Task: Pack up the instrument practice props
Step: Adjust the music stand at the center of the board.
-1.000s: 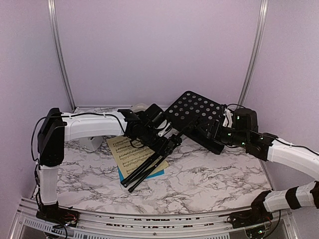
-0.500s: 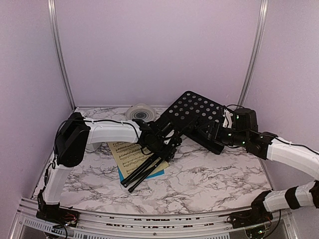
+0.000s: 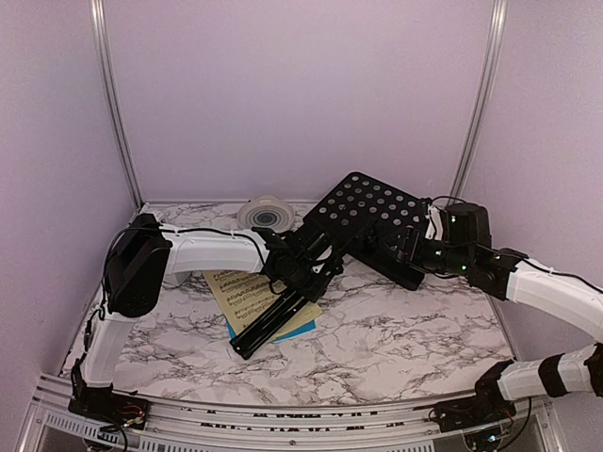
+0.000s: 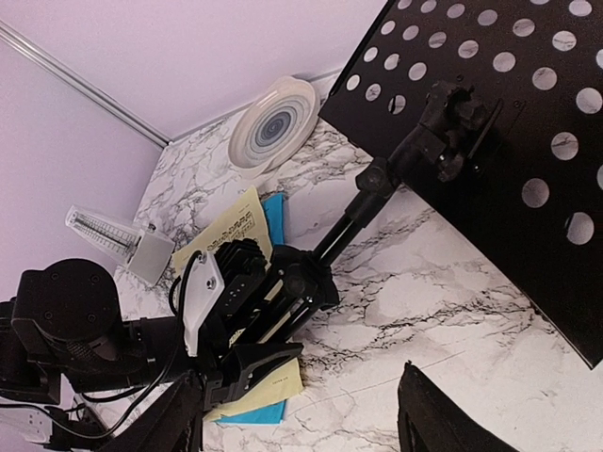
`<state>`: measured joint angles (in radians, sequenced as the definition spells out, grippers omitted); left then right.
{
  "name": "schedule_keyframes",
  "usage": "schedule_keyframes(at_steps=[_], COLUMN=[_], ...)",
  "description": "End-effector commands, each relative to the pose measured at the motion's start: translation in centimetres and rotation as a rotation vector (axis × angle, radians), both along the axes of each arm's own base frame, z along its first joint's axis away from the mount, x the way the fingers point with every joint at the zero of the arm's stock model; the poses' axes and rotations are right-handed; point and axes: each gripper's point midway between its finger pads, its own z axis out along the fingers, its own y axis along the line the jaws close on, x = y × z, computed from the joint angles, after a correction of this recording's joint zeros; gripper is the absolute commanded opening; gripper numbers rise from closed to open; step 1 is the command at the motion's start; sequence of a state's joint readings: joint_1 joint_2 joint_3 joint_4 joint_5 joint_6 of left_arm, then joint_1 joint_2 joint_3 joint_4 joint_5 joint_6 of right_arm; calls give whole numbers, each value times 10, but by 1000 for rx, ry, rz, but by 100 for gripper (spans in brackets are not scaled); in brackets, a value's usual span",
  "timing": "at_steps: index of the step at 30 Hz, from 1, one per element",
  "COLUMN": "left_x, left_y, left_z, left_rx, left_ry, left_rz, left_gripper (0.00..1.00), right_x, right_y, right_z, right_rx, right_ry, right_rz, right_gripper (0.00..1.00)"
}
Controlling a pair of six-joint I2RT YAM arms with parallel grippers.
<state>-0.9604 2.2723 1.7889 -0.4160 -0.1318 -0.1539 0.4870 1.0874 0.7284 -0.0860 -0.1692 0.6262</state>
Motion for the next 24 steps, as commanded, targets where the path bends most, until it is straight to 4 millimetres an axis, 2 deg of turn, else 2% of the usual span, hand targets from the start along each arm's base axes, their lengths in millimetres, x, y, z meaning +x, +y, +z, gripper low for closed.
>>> schedule_keyframes(at_steps=[1,7,10,19,24], left_x=[2,3,-2,-13,-12], left_y=[8,9,8,-1,-6], left_z=[3,40,51,89,94], left_rx=[3,-8,-9,-75,-93], left_ry=[-6,-30,-6,56,70], left_rz=[38,21,6,-2,4], left_gripper=[47,47,46,44,44], right_x=[14,40,53,71,79], right_y=[-11,-30,-34,-29,-30], right_z=[15,17,11,-3,-14], right_rx=[-26,-45,-45,-38,-49], right_ry=[-31,-17,4,25,40], right_rz=[-19,-32,-34,-23,-25], right_gripper=[68,68,68,68,68])
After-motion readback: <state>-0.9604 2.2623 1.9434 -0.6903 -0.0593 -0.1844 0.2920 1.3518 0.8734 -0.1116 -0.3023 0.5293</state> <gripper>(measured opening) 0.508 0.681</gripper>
